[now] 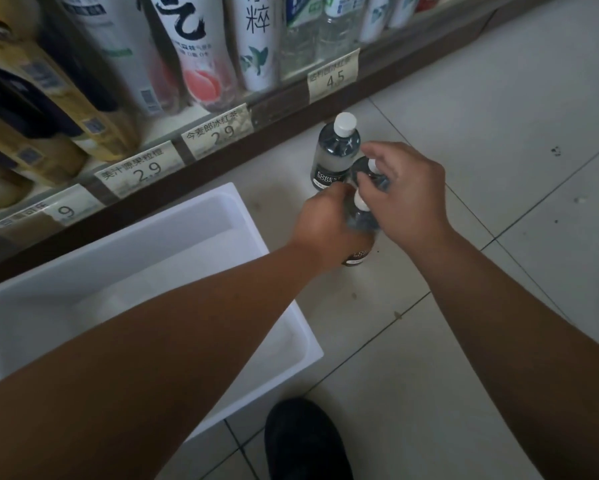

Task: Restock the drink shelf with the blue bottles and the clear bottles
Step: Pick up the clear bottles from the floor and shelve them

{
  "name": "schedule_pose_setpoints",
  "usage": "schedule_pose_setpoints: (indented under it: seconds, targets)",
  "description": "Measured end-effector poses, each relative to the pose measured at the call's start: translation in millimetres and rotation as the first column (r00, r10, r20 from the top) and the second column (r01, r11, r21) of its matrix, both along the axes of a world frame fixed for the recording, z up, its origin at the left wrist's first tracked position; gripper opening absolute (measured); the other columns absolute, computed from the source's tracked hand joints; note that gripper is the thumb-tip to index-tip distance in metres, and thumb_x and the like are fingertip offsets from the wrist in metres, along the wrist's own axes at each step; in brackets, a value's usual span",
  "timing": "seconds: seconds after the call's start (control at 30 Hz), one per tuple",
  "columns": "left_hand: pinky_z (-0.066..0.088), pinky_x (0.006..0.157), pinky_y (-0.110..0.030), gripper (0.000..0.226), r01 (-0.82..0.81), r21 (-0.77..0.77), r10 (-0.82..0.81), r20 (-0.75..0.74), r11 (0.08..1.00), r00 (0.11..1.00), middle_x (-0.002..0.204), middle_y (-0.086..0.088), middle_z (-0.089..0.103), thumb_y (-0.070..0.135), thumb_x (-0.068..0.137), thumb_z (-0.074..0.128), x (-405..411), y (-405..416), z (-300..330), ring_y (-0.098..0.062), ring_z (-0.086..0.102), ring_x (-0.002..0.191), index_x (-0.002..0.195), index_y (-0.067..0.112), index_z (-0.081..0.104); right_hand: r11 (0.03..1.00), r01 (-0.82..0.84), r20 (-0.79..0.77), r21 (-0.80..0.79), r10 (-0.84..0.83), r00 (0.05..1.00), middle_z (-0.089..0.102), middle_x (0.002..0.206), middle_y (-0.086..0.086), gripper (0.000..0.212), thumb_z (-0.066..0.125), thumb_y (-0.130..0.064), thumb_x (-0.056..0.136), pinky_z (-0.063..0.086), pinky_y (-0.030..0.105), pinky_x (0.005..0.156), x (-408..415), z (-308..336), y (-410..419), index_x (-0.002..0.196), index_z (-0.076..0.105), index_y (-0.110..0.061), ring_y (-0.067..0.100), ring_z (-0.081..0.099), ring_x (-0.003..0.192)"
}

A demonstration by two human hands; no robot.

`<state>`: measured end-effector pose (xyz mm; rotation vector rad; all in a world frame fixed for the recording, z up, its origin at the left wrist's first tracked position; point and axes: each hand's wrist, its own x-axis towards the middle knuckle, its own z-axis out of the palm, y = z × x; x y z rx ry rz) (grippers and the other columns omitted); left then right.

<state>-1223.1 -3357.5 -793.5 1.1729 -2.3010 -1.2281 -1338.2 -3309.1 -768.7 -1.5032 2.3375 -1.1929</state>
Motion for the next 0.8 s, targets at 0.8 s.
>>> schedule_pose_setpoints:
  seconds: [0.8]
  targets:
    - [0.058, 0.089, -0.031, 0.027, -0.147, -0.087, 0.110, -0.340, 0.985, 0.934, 0.108, -0.001, 0.075, 0.001, 0.090, 0.062, 166, -108, 274, -0.014, 0.072, 0.100, 0.116, 0.009, 0.065, 0.865, -0.432, 0.560, -0.254, 0.496, 0.664, 0.071, 0.123, -0.013, 0.067, 0.086, -0.037, 0.062, 0.054, 0.046, 0.099, 123, 137, -71, 0.122, 0.059, -0.045, 0.010, 0.067, 0.115]
